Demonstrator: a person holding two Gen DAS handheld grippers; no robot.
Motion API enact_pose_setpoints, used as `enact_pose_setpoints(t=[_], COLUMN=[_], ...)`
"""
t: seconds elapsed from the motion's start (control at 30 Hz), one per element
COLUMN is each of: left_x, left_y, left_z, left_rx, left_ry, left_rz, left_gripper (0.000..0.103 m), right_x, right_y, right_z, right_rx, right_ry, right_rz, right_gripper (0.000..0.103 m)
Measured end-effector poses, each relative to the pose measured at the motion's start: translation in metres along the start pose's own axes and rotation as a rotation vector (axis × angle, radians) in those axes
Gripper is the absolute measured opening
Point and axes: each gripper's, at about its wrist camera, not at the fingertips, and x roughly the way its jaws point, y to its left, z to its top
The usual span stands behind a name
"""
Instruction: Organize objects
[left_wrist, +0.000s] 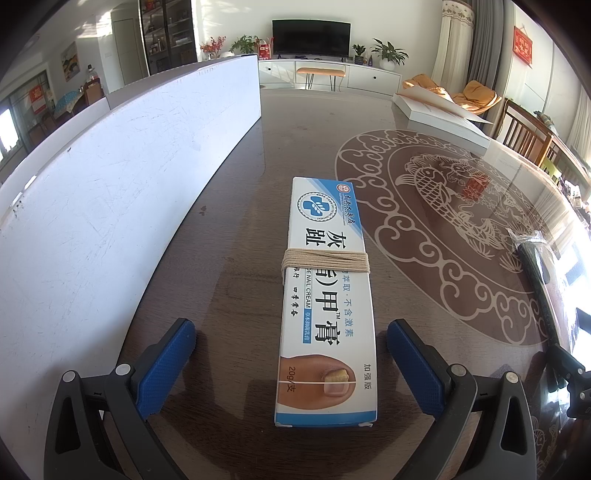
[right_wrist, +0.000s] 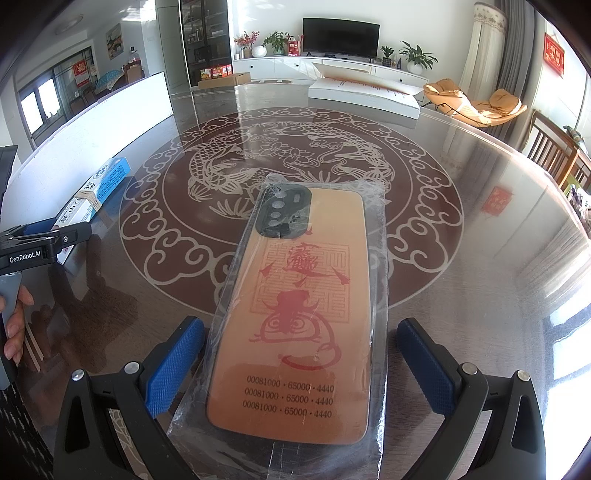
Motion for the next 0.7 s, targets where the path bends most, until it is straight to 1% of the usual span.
enact_pose_setpoints(t=[0.17, 0.23, 0.27, 0.3, 0.33, 0.37, 0.4, 0.43, 0.47, 0.53, 0.63, 0.7], left_x=[0.000, -0.001, -0.002, -0.004, -0.005, -0.005, -0.006, -0.009, -0.014, -0.031, -0.061, -0.080], left_y=[-0.001, -0.003, -0.005, -0.009, -0.014, -0.015, -0.016, -0.014, -0.011, -0.005, 0.009, 0.018], left_z=[0.000, 0.002, 0.003, 0.003, 0.003, 0.002, 0.002, 0.001, -0.001, -0.003, -0.007, -0.010], left_rx=[0.002, 0.015, 0.023, 0.036, 0.058, 0.068, 0.062, 0.053, 0.041, 0.009, -0.064, -0.107], left_ry=[0.002, -0.005, -0.023, -0.044, -0.055, -0.057, -0.062, -0.059, -0.066, -0.108, -0.175, -0.204], left_rz=[0.000, -0.051, -0.068, -0.060, -0.047, -0.062, -0.088, -0.112, -0.133, -0.173, -0.253, -0.279], left_gripper=[0.103, 0.103, 0.090, 0.061, 0.047, 0.040, 0.040, 0.040, 0.040, 0.040, 0.040, 0.040], right_x=[0.001, 0.008, 0.014, 0.019, 0.024, 0.027, 0.027, 0.025, 0.026, 0.020, -0.002, -0.019], right_y=[0.000, -0.002, -0.003, -0.006, -0.009, -0.011, -0.010, -0.007, -0.005, -0.001, 0.005, 0.007], right_z=[0.001, 0.012, 0.021, 0.030, 0.037, 0.043, 0.048, 0.052, 0.052, 0.048, 0.044, 0.048], right_rx=[-0.001, -0.013, -0.016, -0.012, -0.002, 0.007, -0.009, -0.029, -0.034, -0.028, -0.012, 0.022], right_ry=[0.010, 0.092, 0.147, 0.187, 0.213, 0.227, 0.222, 0.219, 0.234, 0.226, 0.177, 0.134], right_rz=[0.004, 0.013, 0.016, 0.020, 0.027, 0.024, 0.012, 0.007, 0.010, 0.042, 0.082, 0.128], right_gripper=[0.103, 0.103, 0.103, 0.103, 0.101, 0.095, 0.078, 0.077, 0.077, 0.076, 0.076, 0.076])
